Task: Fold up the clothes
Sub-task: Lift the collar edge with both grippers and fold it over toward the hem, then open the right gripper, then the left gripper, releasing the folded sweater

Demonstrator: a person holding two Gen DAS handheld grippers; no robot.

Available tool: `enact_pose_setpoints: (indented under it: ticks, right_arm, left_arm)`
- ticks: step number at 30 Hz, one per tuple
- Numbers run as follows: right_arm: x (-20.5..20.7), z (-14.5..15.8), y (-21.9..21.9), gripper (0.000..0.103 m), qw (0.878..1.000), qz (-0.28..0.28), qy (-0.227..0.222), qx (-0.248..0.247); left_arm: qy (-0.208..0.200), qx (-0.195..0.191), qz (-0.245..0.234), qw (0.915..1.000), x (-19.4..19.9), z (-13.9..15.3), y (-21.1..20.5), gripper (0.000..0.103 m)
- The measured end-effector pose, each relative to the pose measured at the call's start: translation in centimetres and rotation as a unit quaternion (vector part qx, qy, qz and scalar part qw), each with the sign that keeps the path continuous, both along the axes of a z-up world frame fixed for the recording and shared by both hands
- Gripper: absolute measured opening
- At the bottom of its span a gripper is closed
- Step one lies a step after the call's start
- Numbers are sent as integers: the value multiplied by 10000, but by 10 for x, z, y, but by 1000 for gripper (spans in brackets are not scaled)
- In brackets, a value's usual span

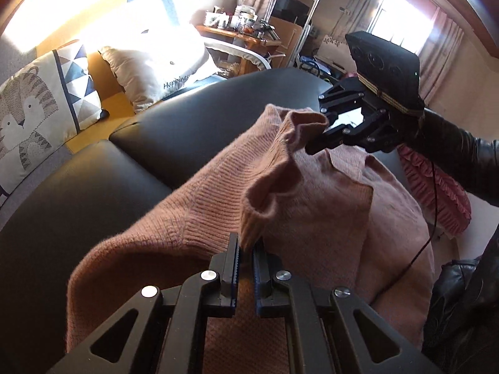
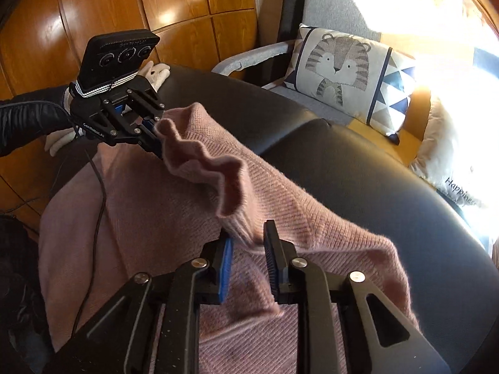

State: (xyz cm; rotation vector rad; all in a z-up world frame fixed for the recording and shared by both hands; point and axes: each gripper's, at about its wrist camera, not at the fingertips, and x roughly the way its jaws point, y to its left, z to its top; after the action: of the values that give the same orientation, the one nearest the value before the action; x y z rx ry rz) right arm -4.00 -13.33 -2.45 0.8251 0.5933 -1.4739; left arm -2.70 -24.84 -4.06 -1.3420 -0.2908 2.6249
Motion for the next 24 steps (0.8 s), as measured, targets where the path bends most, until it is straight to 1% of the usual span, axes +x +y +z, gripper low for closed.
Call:
enact_pose_setpoints:
  ticks: [1, 2, 4, 6, 9, 11, 12, 15, 16, 18, 19, 20, 22, 24]
  right_arm:
    - [1, 2, 5, 52, 10000, -44, -21, -14]
    - [1, 4, 10, 55, 9999, -97, -35, -33]
    - [-1, 9, 17, 56, 9995, -246, -140, -156]
    - [-3, 17, 23, 56, 9981, -426, -253, -379]
    - [-8, 25, 25, 56, 9916, -952, -491, -726]
    - [-15, 27, 19, 56, 9831, -1408, -747, -905]
    - [-16, 26, 13, 56, 9798, -1609, -773, -905]
    - [-18, 22, -8, 56, 9691, -2189, -769, -832]
    - [-15, 23, -16, 56, 9689, -2292, -578, -739]
    - [-2, 19, -34, 56, 9741, -2221, -71, -426]
    - [4, 16, -41, 56, 9775, -2086, -3, -320]
    - [10, 12, -47, 56, 9810, -1929, 18, -227]
    - [21, -1, -53, 56, 9867, -1623, 62, 58]
    - [24, -21, -51, 56, 9882, -1471, 55, 415]
  left_arm:
    - [-20, -25, -17, 10000, 3, 1, 2, 6]
    - [-40, -51, -33, 10000, 7, 2, 4, 6]
    - [-87, -115, 25, 9999, 11, 6, 3, 7]
    - [-103, -148, 67, 9998, 15, 10, 3, 7]
    - [-31, -131, 124, 9998, 24, 18, 6, 7]
    - [125, -14, 284, 9995, 26, 26, 6, 7]
    - [235, 56, 427, 9988, 24, 31, 4, 8]
    - [596, 372, 861, 9938, 14, 42, -1, 8]
    - [720, 497, 1002, 9911, 9, 44, -2, 11]
    - [967, 747, 1282, 9842, 1, 49, -5, 13]
    - [933, 762, 1371, 9832, -6, 46, -3, 13]
    - [823, 762, 1415, 9836, -13, 39, 0, 13]
    - [479, 726, 1425, 9860, -21, 21, 6, 13]
    - [125, 569, 1408, 9883, -23, 1, 13, 13]
